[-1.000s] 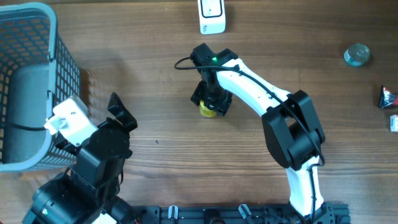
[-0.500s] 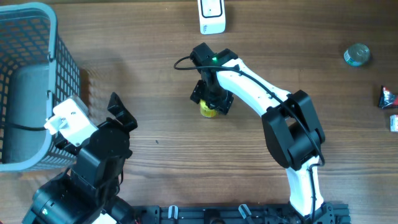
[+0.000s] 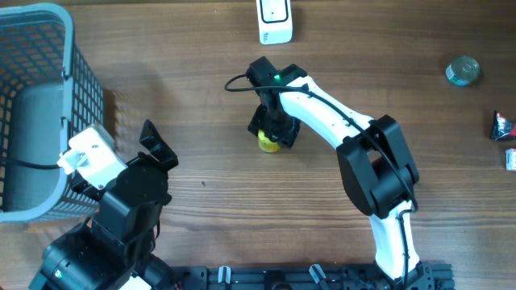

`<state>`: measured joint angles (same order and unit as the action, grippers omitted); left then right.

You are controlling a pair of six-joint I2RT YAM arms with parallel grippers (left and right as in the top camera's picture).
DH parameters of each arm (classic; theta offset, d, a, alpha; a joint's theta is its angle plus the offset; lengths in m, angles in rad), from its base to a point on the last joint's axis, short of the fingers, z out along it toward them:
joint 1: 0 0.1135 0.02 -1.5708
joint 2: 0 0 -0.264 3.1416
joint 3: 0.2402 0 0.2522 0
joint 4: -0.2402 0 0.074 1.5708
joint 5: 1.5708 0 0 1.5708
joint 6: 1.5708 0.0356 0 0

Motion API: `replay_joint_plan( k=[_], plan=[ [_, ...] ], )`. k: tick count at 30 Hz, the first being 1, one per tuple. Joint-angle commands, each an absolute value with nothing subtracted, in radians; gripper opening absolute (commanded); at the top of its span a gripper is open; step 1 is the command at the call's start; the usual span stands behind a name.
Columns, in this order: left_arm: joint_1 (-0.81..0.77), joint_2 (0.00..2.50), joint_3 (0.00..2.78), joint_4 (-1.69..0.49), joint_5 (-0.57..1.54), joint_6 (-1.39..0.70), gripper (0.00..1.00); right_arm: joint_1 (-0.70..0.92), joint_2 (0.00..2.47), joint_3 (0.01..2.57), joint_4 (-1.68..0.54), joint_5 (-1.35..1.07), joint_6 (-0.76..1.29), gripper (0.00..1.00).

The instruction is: Scan the item barcode

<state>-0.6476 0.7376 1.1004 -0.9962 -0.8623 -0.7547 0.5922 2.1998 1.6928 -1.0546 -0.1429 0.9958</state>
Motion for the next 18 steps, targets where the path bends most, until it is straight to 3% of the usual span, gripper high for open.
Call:
replay_joint_plan(
  k=[1,6,14,18],
  plan=[
    [-0.642,0.732,1.100,-1.000,-0.854,-0.772,1.00,0.599,2.235,1.686,-1.050,-0.149,0.986,0.59],
    [-0.642,0.732,1.100,-1.001,-0.854,-0.772,1.00,0.599,2.235,1.686,-1.048,-0.152,0.975,0.46],
    [-0.642,0.732,1.100,-1.001,-0.854,-0.772,1.00,0.599,2.235,1.686,-1.060,-0.157,0.966,0.43],
    [-0.642,0.732,1.100,-1.001,-0.854,-0.772,1.00,0.599,2.235,1.686,-1.059,-0.184,0.942,0.37]
  ],
)
